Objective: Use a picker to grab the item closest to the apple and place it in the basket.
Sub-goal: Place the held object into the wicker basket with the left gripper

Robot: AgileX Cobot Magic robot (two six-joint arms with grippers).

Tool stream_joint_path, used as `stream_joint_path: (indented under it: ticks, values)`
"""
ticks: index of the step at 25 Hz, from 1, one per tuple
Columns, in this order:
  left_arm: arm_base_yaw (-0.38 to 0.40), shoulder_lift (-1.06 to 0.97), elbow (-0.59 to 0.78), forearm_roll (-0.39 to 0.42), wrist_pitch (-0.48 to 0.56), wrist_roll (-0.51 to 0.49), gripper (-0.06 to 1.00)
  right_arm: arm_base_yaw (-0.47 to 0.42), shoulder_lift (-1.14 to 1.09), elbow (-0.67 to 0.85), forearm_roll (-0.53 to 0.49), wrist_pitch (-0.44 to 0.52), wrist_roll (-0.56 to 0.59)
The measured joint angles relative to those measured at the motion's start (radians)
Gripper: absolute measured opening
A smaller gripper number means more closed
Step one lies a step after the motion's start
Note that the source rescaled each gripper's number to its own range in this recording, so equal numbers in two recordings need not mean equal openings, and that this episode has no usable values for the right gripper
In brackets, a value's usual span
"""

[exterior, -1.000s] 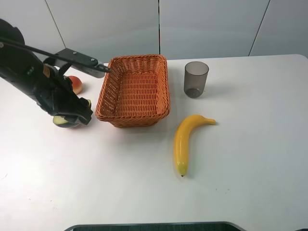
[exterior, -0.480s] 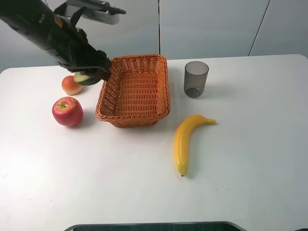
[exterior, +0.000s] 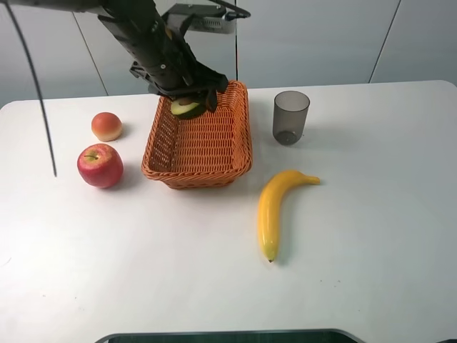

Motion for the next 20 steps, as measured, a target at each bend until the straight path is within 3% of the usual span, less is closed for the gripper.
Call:
stream_joint_path:
  ticks: [10, 20]
  values:
    - [0.0, 0.162, -0.028, 0.099, -0.06, -0.174, 0.0, 0.0, 0.0, 0.0, 0.0, 0.0, 0.0]
    - [0.0, 0.181, -0.029, 0.11, -0.092, -0.196, 0.0, 0.0, 0.0, 0.0, 0.0, 0.0, 0.0]
